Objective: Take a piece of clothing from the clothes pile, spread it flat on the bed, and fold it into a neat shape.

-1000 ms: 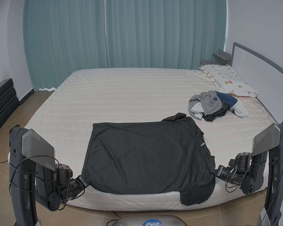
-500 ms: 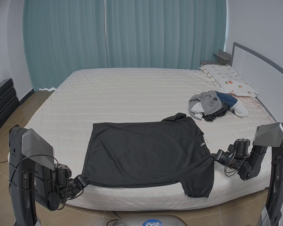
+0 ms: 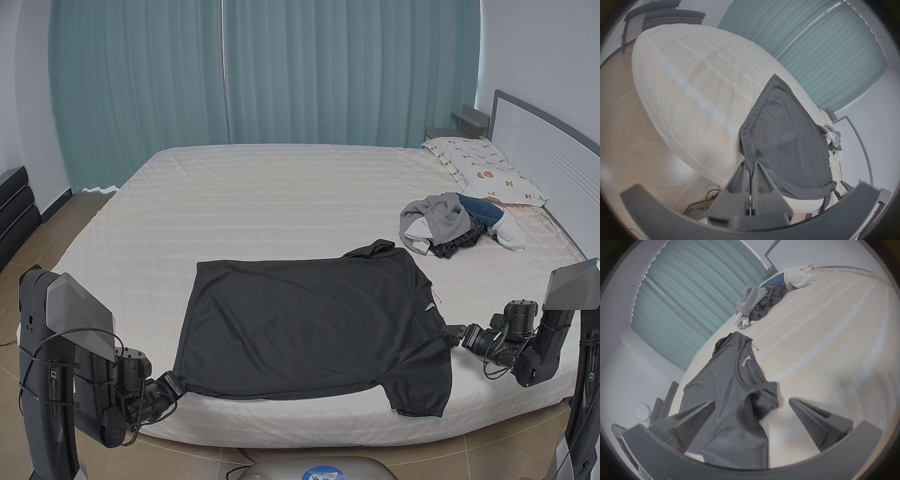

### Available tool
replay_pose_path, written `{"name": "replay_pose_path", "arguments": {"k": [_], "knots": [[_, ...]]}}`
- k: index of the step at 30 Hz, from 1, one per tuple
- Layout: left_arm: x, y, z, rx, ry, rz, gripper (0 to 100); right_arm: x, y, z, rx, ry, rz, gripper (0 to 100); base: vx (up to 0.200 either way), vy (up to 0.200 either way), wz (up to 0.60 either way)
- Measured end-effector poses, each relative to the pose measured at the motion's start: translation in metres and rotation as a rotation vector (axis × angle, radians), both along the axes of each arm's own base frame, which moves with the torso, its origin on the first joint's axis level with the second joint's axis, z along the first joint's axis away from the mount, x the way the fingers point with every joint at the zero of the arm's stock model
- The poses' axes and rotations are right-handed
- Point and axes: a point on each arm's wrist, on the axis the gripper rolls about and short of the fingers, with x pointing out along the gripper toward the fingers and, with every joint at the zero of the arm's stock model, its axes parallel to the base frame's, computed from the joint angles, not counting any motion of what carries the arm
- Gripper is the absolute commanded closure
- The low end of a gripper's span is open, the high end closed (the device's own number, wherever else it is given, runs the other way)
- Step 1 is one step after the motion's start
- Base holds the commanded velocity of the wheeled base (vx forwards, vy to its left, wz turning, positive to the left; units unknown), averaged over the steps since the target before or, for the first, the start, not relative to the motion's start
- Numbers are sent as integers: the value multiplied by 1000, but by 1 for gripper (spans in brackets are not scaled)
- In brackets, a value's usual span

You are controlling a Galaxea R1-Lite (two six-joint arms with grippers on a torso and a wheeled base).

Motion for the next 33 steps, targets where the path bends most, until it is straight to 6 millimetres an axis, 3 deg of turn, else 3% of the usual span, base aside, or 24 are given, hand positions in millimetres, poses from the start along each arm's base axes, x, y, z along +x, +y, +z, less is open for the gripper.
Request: {"name": "replay_pose_path", "arguments": {"k": [9,23,32,33], "knots": [[0,0,0,-1,1,0,100,-44,-4,5,64,57,84,0,0,0,0],[0,0,0,-3,1,2,100,-54,24,-13,52,82,177,0,0,0,0],[0,0,0,-4,0,4,100,-50,28,-19,50,83,188,0,0,0,0],[0,0,0,-4,0,4,100,-50,28,-19,50,84,189,100,0,0,0]]}}
